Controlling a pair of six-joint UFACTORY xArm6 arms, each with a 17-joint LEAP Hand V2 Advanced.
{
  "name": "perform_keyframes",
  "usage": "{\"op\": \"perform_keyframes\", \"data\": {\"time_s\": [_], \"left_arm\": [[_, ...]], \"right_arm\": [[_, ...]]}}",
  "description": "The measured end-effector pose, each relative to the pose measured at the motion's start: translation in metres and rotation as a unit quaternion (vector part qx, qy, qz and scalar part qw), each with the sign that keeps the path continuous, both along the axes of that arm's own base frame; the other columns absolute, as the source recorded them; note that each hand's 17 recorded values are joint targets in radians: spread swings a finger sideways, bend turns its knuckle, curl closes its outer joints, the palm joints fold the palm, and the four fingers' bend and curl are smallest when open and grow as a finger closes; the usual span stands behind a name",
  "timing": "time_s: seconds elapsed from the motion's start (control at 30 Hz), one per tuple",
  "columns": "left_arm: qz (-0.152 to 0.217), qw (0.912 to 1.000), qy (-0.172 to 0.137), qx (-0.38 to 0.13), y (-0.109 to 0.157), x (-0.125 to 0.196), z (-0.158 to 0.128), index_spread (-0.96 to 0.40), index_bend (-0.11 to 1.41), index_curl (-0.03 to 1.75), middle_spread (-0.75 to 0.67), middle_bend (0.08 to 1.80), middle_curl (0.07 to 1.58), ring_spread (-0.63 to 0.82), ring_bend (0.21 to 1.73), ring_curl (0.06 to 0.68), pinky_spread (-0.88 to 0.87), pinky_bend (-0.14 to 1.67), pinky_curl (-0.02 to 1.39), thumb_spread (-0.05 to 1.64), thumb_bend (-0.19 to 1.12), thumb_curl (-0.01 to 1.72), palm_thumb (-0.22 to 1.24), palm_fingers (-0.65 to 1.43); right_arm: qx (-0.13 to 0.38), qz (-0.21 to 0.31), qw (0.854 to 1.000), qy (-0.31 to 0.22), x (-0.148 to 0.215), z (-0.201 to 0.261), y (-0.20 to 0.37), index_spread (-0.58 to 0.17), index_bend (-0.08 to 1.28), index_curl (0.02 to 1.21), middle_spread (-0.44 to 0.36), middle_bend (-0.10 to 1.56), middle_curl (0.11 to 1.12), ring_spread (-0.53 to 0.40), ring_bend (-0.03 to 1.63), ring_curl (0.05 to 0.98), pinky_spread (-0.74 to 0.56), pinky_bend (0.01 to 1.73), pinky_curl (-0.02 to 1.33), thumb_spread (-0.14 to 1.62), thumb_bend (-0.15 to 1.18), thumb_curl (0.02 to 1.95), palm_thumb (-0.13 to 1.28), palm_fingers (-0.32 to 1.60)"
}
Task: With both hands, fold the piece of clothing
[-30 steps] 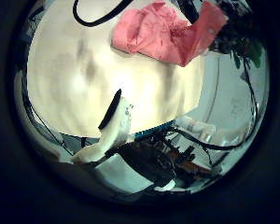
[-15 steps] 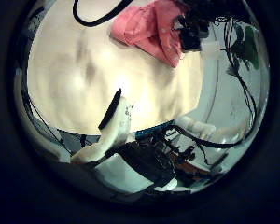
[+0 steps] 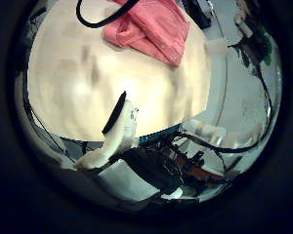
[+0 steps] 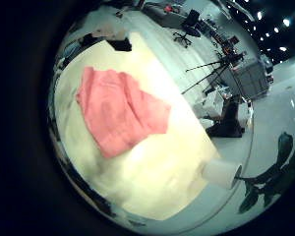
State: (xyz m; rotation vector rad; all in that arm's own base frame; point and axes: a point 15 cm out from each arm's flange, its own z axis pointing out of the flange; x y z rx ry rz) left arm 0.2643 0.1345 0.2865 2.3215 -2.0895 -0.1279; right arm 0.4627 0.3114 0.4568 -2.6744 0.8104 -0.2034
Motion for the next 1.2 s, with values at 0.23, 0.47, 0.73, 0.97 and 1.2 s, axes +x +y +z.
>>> {"op": "perform_keyframes", "data": {"time_s": [0.23, 0.47, 0.73, 0.97, 1.2], "left_arm": [[-0.021, 0.9997, -0.013, 0.005, -0.024, -0.013, 0.045, 0.06, 0.18, 0.35, 0.12, 0.18, 0.32, 0.31, 0.48, 0.21, 0.2, 0.36, 0.32, 1.24, -0.01, 0.25, 0.42, 0.18], [-0.062, 0.998, 0.008, -0.004, -0.082, -0.016, 0.062, 0.06, 0.18, 0.35, 0.11, 0.19, 0.32, 0.29, 0.48, 0.209, 0.19, 0.36, 0.32, 1.23, -0.01, 0.26, 0.42, 0.19], [-0.081, 0.9961, 0.035, 0.009, -0.131, -0.028, 0.055, 0.05, 0.17, 0.35, 0.1, 0.19, 0.33, 0.29, 0.48, 0.205, 0.18, 0.35, 0.32, 1.23, -0.01, 0.26, 0.43, 0.2], [-0.046, 0.9982, 0.025, -0.027, -0.131, -0.023, 0.052, 0.05, 0.18, 0.35, 0.09, 0.19, 0.33, 0.28, 0.47, 0.201, 0.17, 0.35, 0.31, 1.23, -0.01, 0.26, 0.44, 0.21], [-0.013, 0.9981, 0.008, -0.059, -0.134, -0.012, 0.049, 0.03, 0.18, 0.35, 0.02, 0.22, 0.35, 0.25, 0.46, 0.195, 0.14, 0.32, 0.31, 1.22, -0.01, 0.27, 0.48, 0.26]], "right_arm": [[-0.013, -0.069, 0.997, 0.02, -0.068, 0.07, -0.099, -0.416, 0.24, 0.38, 0.016, 0.38, 0.36, 0.157, 0.62, 0.266, 0.43, 0.78, 0.32, 1.11, -0.03, 0.44, 0.63, -0.01], [-0.06, -0.171, 0.976, 0.122, -0.113, 0.028, -0.187, -0.387, 0.19, 0.36, 0.049, 0.31, 0.33, 0.201, 0.52, 0.231, 0.43, 0.65, 0.27, 1.11, -0.04, 0.38, 0.5, -0.01], [-0.132, -0.266, 0.929, 0.219, -0.167, -0.077, -0.263, -0.36, 0.16, 0.32, 0.079, 0.23, 0.32, 0.226, 0.43, 0.212, 0.4, 0.55, 0.25, 1.15, -0.04, 0.3, 0.34, -0.02], [-0.136, -0.333, 0.899, 0.251, -0.183, -0.104, -0.286, -0.344, 0.16, 0.3, 0.105, 0.21, 0.32, 0.245, 0.38, 0.208, 0.38, 0.48, 0.25, 1.15, -0.03, 0.27, 0.27, -0.02], [-0.15, -0.329, 0.892, 0.272, -0.188, -0.121, -0.276, -0.33, 0.16, 0.29, 0.131, 0.2, 0.32, 0.251, 0.35, 0.212, 0.36, 0.43, 0.26, 1.15, -0.02, 0.25, 0.23, -0.01]]}}
